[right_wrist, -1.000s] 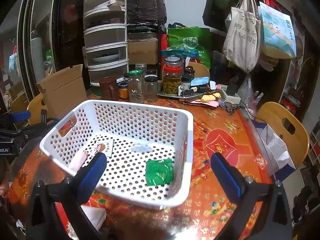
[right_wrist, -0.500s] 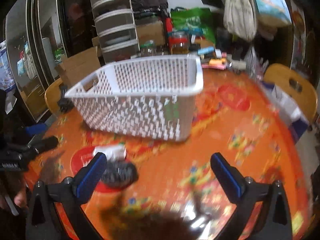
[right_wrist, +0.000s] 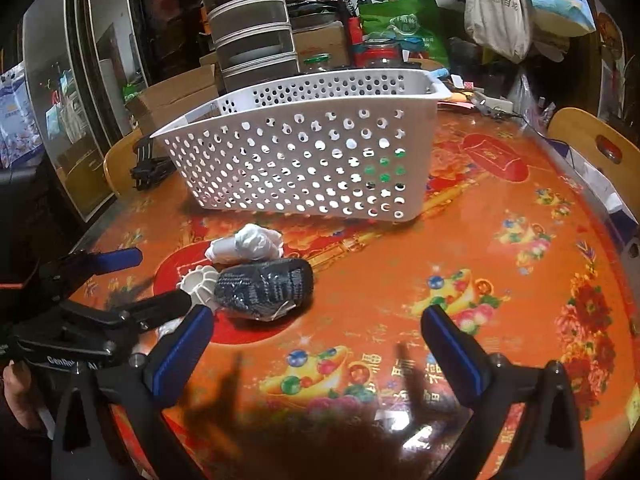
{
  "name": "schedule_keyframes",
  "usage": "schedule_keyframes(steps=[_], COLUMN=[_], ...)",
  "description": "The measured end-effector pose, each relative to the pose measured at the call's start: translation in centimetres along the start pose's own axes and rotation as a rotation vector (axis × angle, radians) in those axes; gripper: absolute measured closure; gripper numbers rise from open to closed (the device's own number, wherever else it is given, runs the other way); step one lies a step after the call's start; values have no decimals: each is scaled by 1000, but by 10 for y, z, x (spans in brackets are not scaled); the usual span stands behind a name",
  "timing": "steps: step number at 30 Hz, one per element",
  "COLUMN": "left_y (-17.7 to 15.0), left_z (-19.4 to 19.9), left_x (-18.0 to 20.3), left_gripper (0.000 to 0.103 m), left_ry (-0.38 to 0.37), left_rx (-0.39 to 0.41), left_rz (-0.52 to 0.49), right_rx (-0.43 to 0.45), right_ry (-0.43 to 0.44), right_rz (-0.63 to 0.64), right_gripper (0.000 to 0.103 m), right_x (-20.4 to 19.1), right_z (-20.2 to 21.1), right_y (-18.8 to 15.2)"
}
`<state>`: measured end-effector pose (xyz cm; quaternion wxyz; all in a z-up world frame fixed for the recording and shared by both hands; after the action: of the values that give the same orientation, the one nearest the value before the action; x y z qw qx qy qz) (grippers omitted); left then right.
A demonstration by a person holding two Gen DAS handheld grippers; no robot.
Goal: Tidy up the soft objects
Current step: 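Move the left gripper to the cream ribbed ball while the right moves to the black mesh bundle, then grasp the cream ribbed ball with the left gripper while the right grasps the black mesh bundle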
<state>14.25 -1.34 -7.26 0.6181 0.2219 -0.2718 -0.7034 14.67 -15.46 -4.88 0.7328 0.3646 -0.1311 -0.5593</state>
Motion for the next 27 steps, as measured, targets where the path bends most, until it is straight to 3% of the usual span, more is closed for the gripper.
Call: schedule_keyframes(steps=[3,5,7,13,21,27], left_y=[5,7,8,7,0,-7], left_z=[-6,-9,-13,-12,0,6], left_x=[3,5,9,15,-18,-43], left_gripper=[9,28,39,64,64,64], left_ry=[-12,-16,-47,-73,2,5], left_rx=[0,-2,-8,3,15,23], left_rz=[-6,-12,-15,-40,-10,43], right_rx=[3,-2,-8,-17,-54,-89], right_ry=[0,-4,-4,3,30,19], right_rz=[-10,-7,-6,-16,40,75], right_gripper=[0,0,0,0,0,3], right_x=[2,2,2,4,-21,-35], right_z=[0,-2,-5,-11,-29,-47], right_y=[1,0,-1,-1,0,3])
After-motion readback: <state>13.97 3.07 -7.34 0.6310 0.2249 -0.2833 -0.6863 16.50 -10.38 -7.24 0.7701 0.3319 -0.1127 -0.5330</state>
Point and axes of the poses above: each gripper's, at about its wrist camera, not at the fingertips, and z roughly against the way its jaws point, x to its right, y to its top, the point moved 4 cm from there along -z, roughly the way its jaws point, and after that the axes turned 6 degrees about -z, right-handed, at the moved point
